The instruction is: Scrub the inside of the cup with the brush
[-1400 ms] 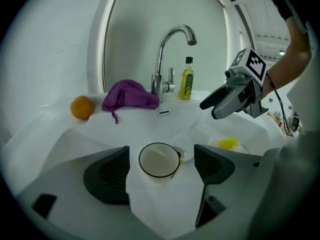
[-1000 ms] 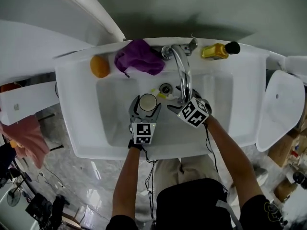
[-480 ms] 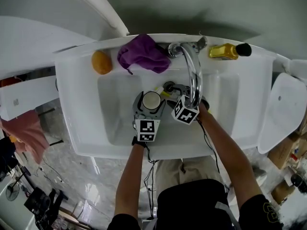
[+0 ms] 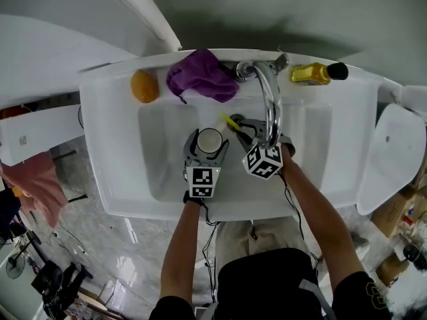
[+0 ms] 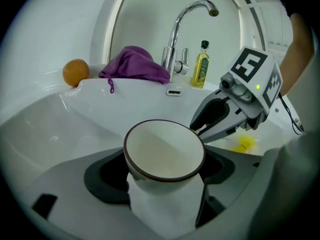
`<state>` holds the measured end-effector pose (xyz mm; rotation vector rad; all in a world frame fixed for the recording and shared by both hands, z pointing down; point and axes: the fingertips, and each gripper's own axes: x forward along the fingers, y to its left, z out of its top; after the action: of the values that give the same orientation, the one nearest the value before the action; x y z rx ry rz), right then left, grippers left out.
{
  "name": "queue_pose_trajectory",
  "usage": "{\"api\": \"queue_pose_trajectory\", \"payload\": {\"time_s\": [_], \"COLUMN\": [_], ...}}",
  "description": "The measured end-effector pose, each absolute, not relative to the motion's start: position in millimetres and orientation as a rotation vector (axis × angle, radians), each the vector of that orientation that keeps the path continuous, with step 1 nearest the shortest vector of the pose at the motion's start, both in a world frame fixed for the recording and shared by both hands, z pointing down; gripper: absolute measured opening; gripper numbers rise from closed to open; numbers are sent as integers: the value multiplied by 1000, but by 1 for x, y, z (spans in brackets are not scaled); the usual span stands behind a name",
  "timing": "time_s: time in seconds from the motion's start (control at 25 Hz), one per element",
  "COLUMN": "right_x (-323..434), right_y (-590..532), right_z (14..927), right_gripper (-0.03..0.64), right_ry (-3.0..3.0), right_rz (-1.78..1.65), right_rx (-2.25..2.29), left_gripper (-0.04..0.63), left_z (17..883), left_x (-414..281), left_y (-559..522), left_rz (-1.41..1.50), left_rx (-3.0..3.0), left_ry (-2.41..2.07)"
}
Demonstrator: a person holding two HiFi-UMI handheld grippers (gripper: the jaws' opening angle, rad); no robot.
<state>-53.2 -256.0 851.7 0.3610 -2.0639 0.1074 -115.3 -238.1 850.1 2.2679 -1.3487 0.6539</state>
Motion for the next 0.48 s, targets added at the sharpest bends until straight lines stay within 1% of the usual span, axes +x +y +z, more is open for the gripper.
{"api": "queue_pose_trajectory", "payload": {"time_s": [0.48], "right_x": [-40], "right_y": [-200], "right_z": [686], "right_gripper": [110], "right_ry": [-2261], "right_rz": [-39], "right_rx": [579], "left_gripper": [416], "left_z": [752], "left_x": [-136], "left_y": [-203], "left_rz": [543], "left_rx": [2298], "left_ry": [-1363]}}
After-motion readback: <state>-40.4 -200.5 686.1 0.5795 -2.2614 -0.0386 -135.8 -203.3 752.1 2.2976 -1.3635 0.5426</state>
